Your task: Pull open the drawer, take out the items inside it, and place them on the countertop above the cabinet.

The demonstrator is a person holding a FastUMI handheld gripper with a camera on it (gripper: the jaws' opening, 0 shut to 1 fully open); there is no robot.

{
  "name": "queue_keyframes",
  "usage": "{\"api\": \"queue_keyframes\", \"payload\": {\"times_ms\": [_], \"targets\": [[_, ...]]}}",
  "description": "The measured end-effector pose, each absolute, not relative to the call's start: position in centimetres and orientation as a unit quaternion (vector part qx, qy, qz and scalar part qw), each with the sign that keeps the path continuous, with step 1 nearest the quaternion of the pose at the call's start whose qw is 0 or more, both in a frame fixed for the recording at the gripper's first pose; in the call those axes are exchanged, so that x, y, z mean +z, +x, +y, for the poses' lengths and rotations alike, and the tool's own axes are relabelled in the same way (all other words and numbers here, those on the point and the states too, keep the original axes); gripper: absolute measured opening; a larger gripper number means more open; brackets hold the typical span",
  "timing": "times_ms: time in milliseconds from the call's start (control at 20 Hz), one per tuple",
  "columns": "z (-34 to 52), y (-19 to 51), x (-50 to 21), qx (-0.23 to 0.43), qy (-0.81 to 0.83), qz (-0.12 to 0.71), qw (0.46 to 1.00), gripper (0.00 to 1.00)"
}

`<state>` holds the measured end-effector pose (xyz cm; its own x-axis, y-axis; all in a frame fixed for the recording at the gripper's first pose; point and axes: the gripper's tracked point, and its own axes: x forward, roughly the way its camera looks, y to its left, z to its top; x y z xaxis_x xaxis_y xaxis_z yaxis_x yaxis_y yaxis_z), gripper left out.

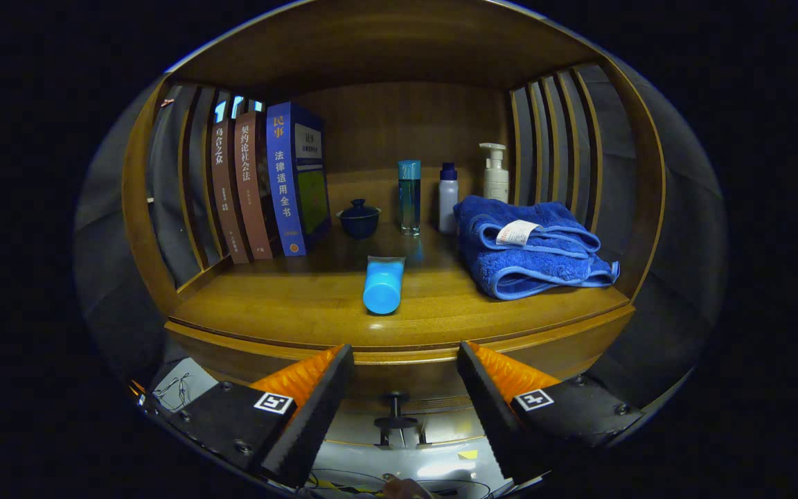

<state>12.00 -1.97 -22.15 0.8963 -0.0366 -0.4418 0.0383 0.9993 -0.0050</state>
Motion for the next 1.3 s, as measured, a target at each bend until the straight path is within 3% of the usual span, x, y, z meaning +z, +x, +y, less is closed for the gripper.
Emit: {"api": "queue_keyframes", "payload": {"times_ms": [250, 950, 1300], "targets": [[-1.3, 11.2, -20.5, -0.007, 0.002, 0.225, 0.974, 1.00], [-1.4, 3.8, -2.4, -0.005, -0.014, 0.074, 0.997, 1.00], [-1.2, -0.8, 2.1, 0.003, -0.010, 0.031, 0.999, 0.99]]}}
